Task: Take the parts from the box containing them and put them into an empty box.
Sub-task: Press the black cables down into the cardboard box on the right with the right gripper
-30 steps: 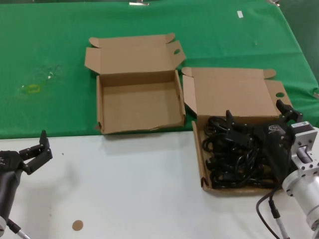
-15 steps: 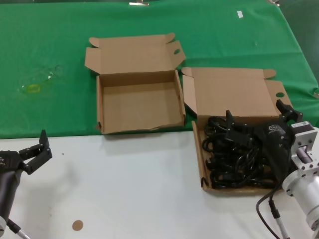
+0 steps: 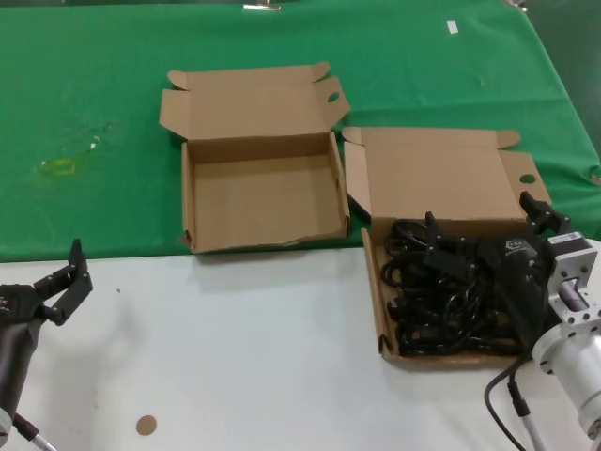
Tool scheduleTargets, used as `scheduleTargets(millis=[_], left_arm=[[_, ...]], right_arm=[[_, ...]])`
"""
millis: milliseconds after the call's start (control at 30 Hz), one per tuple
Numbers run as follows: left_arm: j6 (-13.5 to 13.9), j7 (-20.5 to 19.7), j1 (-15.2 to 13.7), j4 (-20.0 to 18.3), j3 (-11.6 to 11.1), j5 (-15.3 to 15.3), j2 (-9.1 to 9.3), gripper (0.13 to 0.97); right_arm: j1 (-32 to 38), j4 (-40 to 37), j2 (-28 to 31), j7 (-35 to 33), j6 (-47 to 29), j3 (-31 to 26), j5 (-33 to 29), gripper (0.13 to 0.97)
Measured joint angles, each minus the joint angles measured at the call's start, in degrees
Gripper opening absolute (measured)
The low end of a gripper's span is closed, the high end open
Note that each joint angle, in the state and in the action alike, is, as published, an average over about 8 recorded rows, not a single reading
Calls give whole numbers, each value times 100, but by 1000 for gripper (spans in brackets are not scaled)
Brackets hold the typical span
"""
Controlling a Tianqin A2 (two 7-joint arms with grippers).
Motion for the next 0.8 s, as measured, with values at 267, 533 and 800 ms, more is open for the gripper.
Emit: scheduleTargets(millis=[267, 533, 800], left_arm=[[0, 0, 0, 0, 0, 0, 0, 706], [0, -1, 0, 0, 0, 0, 0, 517], [0, -2, 0, 0, 0, 1, 0, 394]], right_arm=[[56, 151, 831, -88, 407, -618, 663, 966], [280, 466, 2213, -53, 447, -1236, 1324, 966], [835, 697, 3920, 304, -236, -1922, 1395, 966]])
